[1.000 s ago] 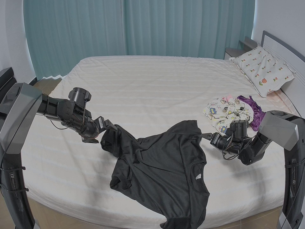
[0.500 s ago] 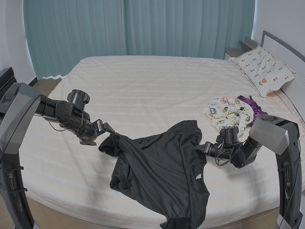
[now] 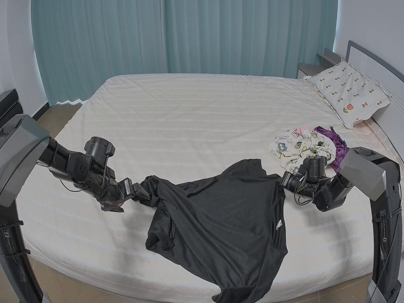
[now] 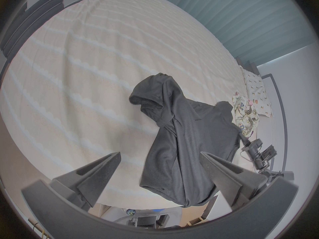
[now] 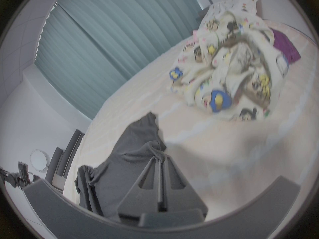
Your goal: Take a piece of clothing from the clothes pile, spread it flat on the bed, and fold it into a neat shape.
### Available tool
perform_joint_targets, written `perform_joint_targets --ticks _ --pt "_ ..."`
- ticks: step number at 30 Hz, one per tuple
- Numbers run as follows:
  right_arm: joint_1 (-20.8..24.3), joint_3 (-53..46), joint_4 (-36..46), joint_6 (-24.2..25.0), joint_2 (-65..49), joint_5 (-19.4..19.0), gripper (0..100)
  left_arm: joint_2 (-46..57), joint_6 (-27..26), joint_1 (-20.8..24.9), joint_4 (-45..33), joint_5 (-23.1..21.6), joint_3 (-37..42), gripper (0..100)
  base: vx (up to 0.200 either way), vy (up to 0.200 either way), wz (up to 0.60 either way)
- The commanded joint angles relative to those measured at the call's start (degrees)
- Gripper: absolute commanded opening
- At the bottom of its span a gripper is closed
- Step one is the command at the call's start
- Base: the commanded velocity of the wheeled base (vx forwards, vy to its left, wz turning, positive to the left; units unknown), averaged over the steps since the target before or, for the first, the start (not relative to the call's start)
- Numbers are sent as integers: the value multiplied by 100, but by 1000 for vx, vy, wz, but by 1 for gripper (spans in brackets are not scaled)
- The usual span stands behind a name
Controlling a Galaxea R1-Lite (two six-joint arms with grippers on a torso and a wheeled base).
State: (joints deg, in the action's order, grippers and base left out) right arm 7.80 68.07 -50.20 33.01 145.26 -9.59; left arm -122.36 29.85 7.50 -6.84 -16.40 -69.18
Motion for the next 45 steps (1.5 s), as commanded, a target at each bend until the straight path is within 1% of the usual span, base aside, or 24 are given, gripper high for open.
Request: perform_joint_targets --ticks 1,6,9,12,13,14,16,17,19,20,24,29,30,31,33,34,38,43,45 --pt "-270 277 -165 -102 -174 45 0 124 -15 41 455 5 687 100 0 0 0" --pt "-218 576 -174 -181 -86 63 0 80 -15 129 605 5 933 100 0 0 0" --pt "-209 804 -183 -234 55 221 0 89 -6 296 710 5 1144 100 0 0 0" --pt "-218 839 -174 -322 107 247 0 80 12 490 877 40 1276 100 0 0 0" --pt "-235 839 -165 -348 125 247 0 72 20 586 956 128 1302 100 0 0 0" --pt "-235 848 -165 -366 143 247 100 63 29 630 992 189 1302 100 0 0 0" --pt "-235 839 -174 -374 169 265 100 -69 117 771 1115 436 1293 100 0 0 0" --pt "-226 787 -165 -374 160 274 100 -262 231 929 1290 717 1258 100 0 0 0" --pt "-226 787 -165 -374 160 274 100 -262 231 929 1290 717 1258 100 0 0 0" --pt "-218 523 -192 -383 72 247 100 -500 354 1122 1536 1051 1232 100 0 0 0" --pt "-209 127 -271 -366 -130 195 100 -658 354 1263 1563 1209 1135 100 0 0 0" --pt "-244 -303 -596 -313 -262 186 100 -1053 477 1518 1572 1851 854 100 0 0 0" --pt "-244 -312 -596 -313 -262 186 100 -1062 477 1518 1572 1859 845 100 0 0 0" --pt "-262 -391 -640 -304 -262 177 100 -1176 495 1544 1563 2026 801 100 0 0 0" --pt "-262 -426 -658 -304 -262 177 100 -1203 486 1553 1545 2079 801 100 0 0 0" --pt "-262 -558 -710 -304 -279 177 100 -1194 486 1562 1501 2123 810 0 0 0 0" --pt "-244 -892 -842 -295 -411 168 100 -992 548 1518 1396 2202 968 0 0 0 0" --pt "-200 -1472 -956 -295 -622 142 100 -341 680 1298 895 2246 1416 0 0 0 0" --pt "-191 -1754 -1018 -295 -719 54 100 -51 688 1193 719 2246 1654 0 0 0 0"
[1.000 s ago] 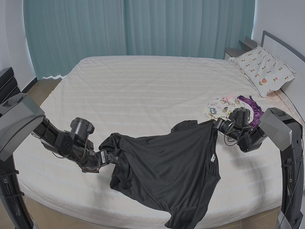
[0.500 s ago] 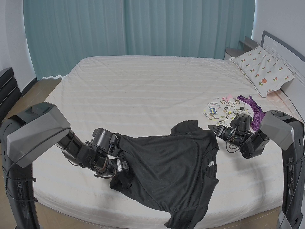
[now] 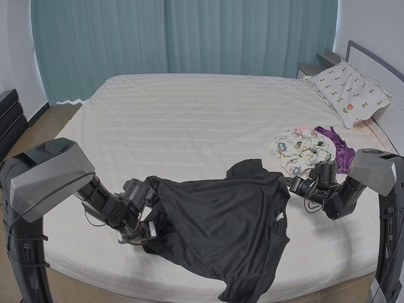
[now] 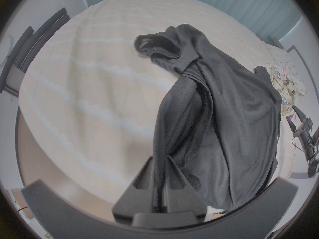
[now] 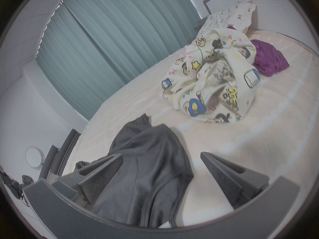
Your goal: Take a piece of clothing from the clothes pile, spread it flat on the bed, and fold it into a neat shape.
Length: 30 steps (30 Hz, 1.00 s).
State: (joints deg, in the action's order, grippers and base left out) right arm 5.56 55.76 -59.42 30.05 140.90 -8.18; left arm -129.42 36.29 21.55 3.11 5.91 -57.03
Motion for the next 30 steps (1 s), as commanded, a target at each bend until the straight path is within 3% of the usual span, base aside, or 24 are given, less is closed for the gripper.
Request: perform_joint_targets --ticks 1,7,14,25,30 --pt "33 -593 -105 1 -309 -114 100 716 45 -230 -302 6 500 0 0 0 0" --pt "279 -1524 -167 -17 -555 -544 100 1226 45 -371 -434 6 1238 0 0 0 0" --pt "578 -1849 -114 -8 -520 -483 100 1384 133 -485 -416 -73 1704 0 0 0 0" --pt "552 -2236 -79 -61 -546 -448 100 1384 344 -477 -372 -81 1950 0 0 0 0" --pt "587 -2166 -633 10 -564 -448 100 1454 467 -477 -21 -547 1932 0 0 0 0"
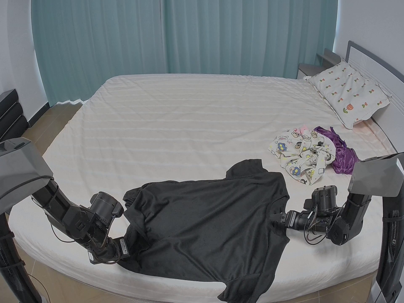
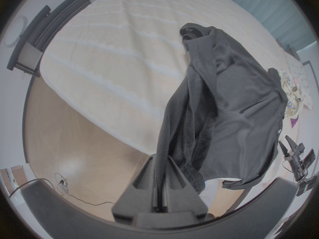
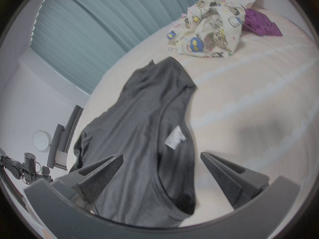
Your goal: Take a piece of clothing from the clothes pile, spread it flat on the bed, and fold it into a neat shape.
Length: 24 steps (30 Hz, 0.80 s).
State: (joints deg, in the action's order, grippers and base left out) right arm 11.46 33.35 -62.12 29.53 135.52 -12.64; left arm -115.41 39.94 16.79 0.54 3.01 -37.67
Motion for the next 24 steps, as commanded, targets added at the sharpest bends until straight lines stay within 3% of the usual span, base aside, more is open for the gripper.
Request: perform_joint_targets --ticks 1,7,15,24 --pt "-91 128 -432 71 -61 7 100 54 251 9 342 -292 -12 0 0 0 0" --pt "-460 505 -283 80 -668 -1 100 27 418 26 509 -327 -12 0 0 0 0" --pt "-575 646 1009 36 -1669 -256 100 54 427 -9 526 -327 -74 0 0 0 0" --pt "-372 -303 1238 -852 -1283 -371 100 62 427 -18 544 -336 14 0 0 0 0"
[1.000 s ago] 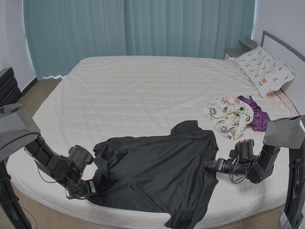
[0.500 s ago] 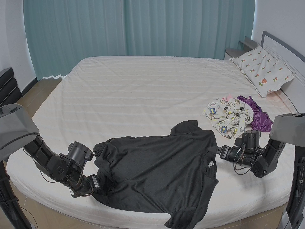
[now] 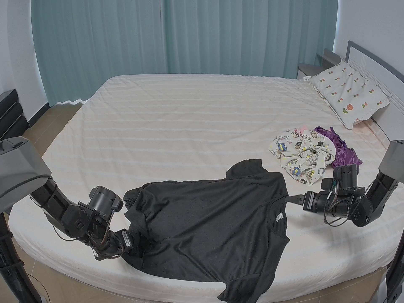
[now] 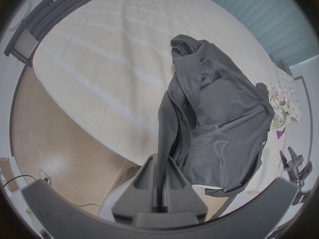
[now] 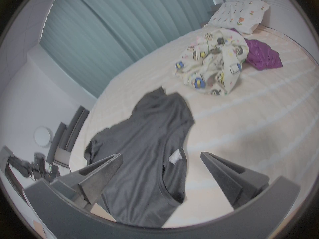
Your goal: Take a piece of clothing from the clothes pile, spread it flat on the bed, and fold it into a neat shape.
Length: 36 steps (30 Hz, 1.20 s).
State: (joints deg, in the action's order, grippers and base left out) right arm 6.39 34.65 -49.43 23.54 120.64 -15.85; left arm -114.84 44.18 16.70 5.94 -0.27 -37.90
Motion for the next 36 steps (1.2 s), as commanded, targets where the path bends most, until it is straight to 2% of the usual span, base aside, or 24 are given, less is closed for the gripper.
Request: perform_joint_targets --ticks 1,6,9,16,17,23,27,31,32,36 --pt "258 -538 -49 -306 478 -15 100 23 3 -9 -5 -8 55 0 0 0 0" --pt "636 -758 -172 -262 953 38 100 102 3 9 4 -26 230 0 0 0 0" --pt "803 -758 -260 -236 1190 381 100 163 -6 9 4 -52 301 0 0 0 0" --pt "917 -643 -339 -227 1322 486 100 198 -6 9 4 -96 345 0 0 0 0" --pt "934 -608 -348 -227 1366 495 0 190 -6 9 13 -96 345 0 0 0 0" --pt "864 -670 -339 -262 1322 600 0 146 -23 9 4 -131 345 0 0 0 0" --pt "521 -705 -269 -403 1129 592 0 128 -67 17 -31 -105 441 0 0 0 0" --pt "126 -722 -207 -772 997 556 0 137 -102 44 -58 -96 556 0 0 0 0" --pt "-120 -714 -102 -1062 926 504 0 119 -182 53 -58 -70 617 0 0 0 0" --pt "-498 -670 109 -1554 733 363 0 31 -384 53 -75 -52 714 0 0 0 0"
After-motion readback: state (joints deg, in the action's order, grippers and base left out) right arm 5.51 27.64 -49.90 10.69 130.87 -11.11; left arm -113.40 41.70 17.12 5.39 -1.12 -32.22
